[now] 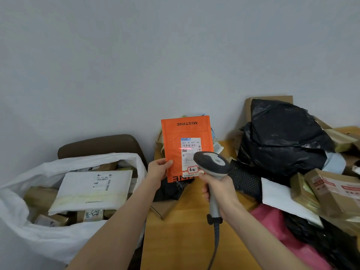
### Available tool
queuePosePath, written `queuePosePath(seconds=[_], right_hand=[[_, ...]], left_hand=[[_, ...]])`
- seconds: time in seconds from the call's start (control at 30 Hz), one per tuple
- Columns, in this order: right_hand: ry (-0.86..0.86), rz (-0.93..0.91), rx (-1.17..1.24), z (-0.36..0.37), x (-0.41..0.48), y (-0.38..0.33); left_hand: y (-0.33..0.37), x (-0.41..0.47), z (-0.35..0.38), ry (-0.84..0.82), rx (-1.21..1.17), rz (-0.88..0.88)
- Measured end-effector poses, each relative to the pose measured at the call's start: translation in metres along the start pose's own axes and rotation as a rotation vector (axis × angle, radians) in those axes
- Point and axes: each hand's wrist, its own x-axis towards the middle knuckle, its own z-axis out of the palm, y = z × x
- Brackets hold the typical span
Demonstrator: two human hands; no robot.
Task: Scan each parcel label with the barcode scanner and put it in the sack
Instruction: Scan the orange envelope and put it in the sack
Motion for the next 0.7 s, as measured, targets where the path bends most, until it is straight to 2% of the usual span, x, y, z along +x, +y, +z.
queuePosePath(seconds=[0.53, 0.7], right_hand=[[-0.028, 0.017, -0.053, -0.0056, -0.0001, -0.0041], [-0.065, 0.014, -0.002, -0.0047, 0.0053, -0.0079]], left_hand=[[-0.009, 0.0016, -0.002, 0.056, 0.023, -0.016], [-0.0079, -0.0041, -0.0017, 0.065, 0.001, -0.03]])
